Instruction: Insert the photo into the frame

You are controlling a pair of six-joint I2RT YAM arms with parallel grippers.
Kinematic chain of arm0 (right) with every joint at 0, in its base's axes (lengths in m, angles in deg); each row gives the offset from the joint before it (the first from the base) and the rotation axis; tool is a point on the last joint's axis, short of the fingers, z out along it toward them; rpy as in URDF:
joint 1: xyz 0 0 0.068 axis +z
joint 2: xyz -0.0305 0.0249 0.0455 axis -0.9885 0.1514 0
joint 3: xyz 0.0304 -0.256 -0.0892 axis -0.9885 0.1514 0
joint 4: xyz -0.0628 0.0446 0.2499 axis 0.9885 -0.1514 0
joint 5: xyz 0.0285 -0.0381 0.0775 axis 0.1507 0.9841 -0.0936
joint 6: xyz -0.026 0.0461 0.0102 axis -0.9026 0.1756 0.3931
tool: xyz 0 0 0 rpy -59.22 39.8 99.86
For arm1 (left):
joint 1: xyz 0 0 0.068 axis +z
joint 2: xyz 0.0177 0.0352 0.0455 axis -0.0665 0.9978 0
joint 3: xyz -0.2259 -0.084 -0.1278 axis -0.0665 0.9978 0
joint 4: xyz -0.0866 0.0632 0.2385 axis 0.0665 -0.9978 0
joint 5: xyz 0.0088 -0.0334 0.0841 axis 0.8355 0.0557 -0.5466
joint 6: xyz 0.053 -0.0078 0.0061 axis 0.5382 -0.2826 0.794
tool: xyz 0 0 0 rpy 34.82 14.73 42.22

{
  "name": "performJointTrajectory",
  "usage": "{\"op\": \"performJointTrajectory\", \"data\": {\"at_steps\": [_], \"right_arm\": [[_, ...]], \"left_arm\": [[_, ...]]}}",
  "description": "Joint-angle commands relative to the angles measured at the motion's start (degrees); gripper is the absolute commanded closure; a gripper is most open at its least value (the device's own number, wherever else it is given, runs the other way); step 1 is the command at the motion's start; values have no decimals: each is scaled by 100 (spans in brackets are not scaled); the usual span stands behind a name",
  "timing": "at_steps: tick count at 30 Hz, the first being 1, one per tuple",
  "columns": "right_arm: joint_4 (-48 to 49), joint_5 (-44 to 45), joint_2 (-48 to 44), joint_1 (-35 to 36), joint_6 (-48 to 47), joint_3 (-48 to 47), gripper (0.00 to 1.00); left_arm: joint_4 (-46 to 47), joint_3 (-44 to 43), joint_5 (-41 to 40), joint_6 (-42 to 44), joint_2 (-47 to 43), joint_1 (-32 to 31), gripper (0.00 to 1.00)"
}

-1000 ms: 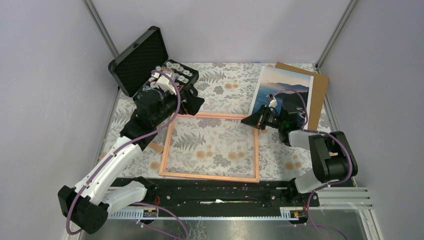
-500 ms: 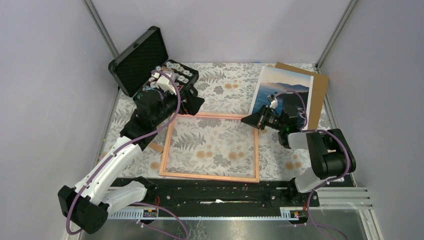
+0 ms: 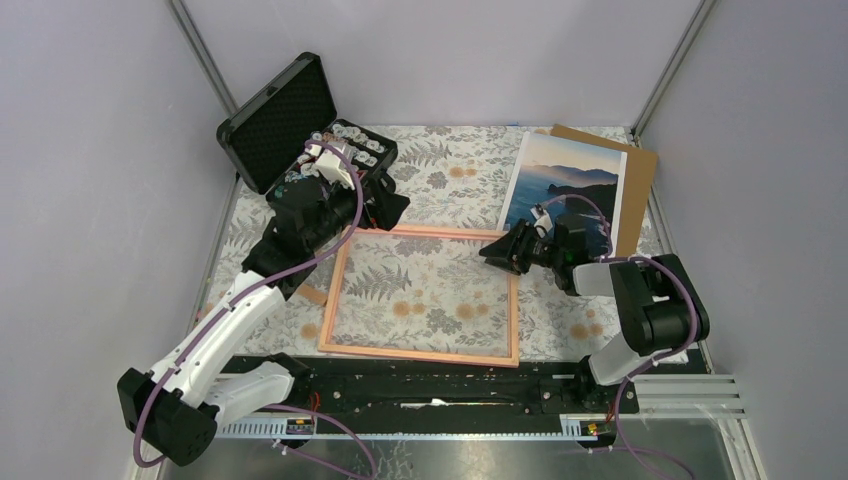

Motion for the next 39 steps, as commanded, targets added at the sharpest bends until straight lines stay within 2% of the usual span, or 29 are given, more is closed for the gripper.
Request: {"op": "performJointTrajectory", "data": {"at_steps": [1,5,9,12,14,23,24,25,27,29,31,34,39], "right_arm": [[-1895,385,-471,72,-767,-438,48],[-2319,537,-573,97,-957,-511,52],[-1857,450,-383,144,-684,-387,58],[-1814,566,-397,200,-640,-368,49],[-2176,748,-519,221,-806,-450,43],[-6030,2612,-1358,248,-2149,-1633,17],[-6418,2926,-1499,248,-2281,-1818,8],[-6853,3311,-1608,247,-2489,-2049,4],[-7717,4183,-1766,248,-2804,-2487,2],[-8045,4657,-1884,248,-2904,-2619,4],[-8062,4699,-1868,267,-2845,-2551,7],[-7866,4485,-1642,365,-2731,-2401,21],[-7518,4923,-1227,616,-2625,-2339,45]], "left_arm": [[354,-23,98,-38,15,19,1],[354,-23,101,-39,27,26,1],[354,-20,98,-41,47,22,1],[354,-15,66,-30,52,21,1],[354,-15,59,-30,59,27,1],[353,-15,70,-30,60,24,1],[353,-15,74,-30,61,24,1],[358,-15,83,-30,61,28,1],[354,-19,103,-46,69,23,1],[358,-23,128,-60,70,20,1],[356,-32,156,-78,69,25,1],[356,-32,161,-83,41,28,1],[354,-23,116,-66,12,25,1]]}}
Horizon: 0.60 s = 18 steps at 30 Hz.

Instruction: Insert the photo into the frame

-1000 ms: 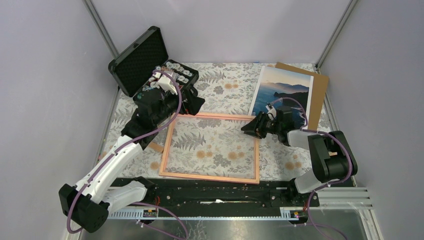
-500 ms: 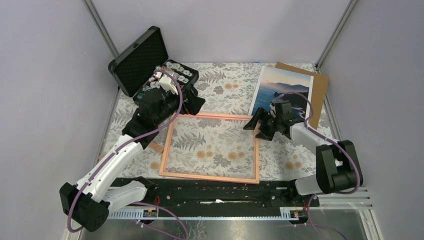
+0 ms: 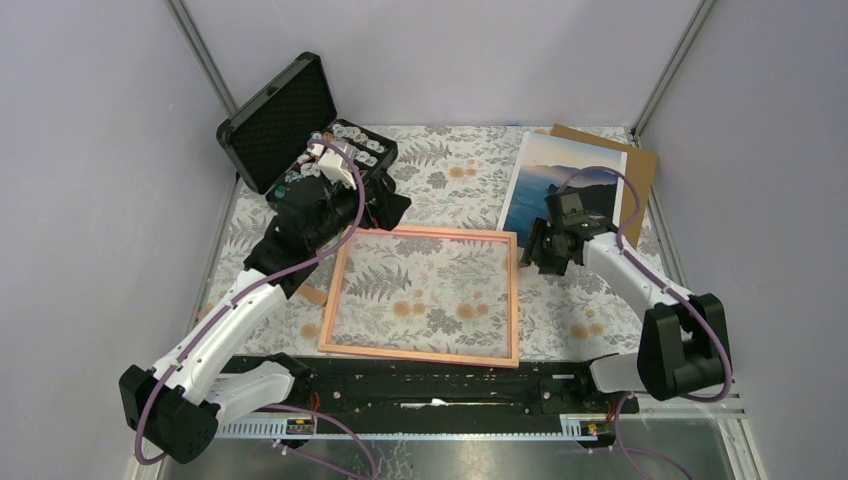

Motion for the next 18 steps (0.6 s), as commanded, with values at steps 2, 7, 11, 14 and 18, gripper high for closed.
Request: {"op": "performJointTrajectory", "data": {"at_steps": [2,7,11,14,18], "right_arm": [[97,497,471,379,-69,-11,47],[545,371,939,531,-148,32,48],[723,395,1333,537,-240,-73,51],[788,436,1555,530,-304,-166,55],[935,399,1794,538,-406,-226,58]], "left_arm": [[354,-23,79,-19,-75,23,1],[352,-23,78,-19,-157,28,1],[355,-26,79,-19,-209,21,1],[354,-24,63,-12,-233,28,1],[354,-40,97,-26,-245,28,1]]}}
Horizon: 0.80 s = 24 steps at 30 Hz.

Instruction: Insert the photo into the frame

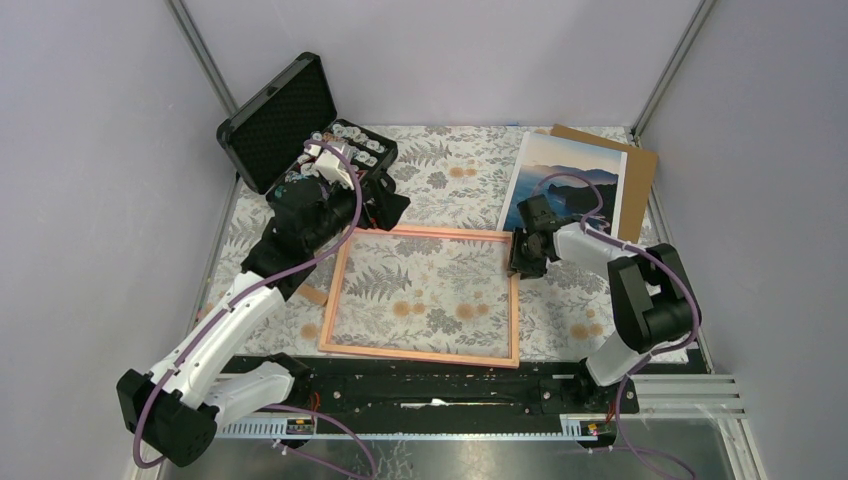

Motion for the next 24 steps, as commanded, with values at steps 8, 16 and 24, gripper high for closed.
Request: {"op": "performJointTrajectory", "data": {"at_steps": [8,16,24], "right_arm": [[181,484,404,23,-531,-631,73],[-373,630,-102,-237,-668,-1272,20],[371,-924,-1145,-3261,222,-444,9]], "left_arm": [[344,-52,98,-41,-194,28,1],[394,-23,150,-68,-212,19,1],[431,-2,105,-90,-210,-74,1]]}}
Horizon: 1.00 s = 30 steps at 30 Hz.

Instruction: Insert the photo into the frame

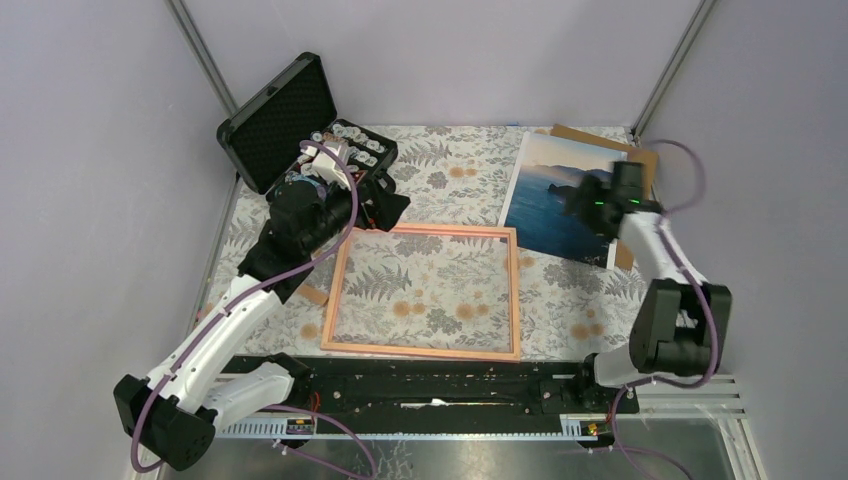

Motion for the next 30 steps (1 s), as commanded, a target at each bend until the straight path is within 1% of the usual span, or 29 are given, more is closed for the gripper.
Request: {"op": "performJointTrajectory", "data": {"at_steps": [1,3,5,8,10,15,18,21,23,27,30], "right_arm": [[622,-1130,-553,-1885,958,763,9],[1113,-1473,-705,-2514,1375,1291,8],[1603,-1736,-766,-2979,1787,1748,6],[2157,-2173,-603,-3386,2190,2169,7],[2476,-2256,-481,-3490,2261,2359,8],[2691,-2050,-535,-3620,2141,2723,9],[2784,-2240,-378,-3708,2048,2816,10],[3074,-2568,-96,-3800,2017,2863,11],[3427,-2842,110,-3852,2116,2907,13],[4423,-3233,408,-3859,2521,3204,18],[5090,-3541,513,-3864,2850,3410,28]], "left_arm": [[379,-12,-17,-25,-91,-106,1],[377,-15,-19,6,-138,-215,1],[369,-11,-81,38,-158,-339,1],[302,-47,-162,100,-160,-480,1],[275,-54,-222,138,-158,-553,1],[249,-63,-253,158,-78,-623,1],[244,-67,-259,163,-37,-644,1],[233,-76,-261,167,-11,-657,1],[236,-76,-259,167,19,-658,1],[242,-67,-253,166,56,-651,1],[240,-59,-270,167,66,-658,1]]}}
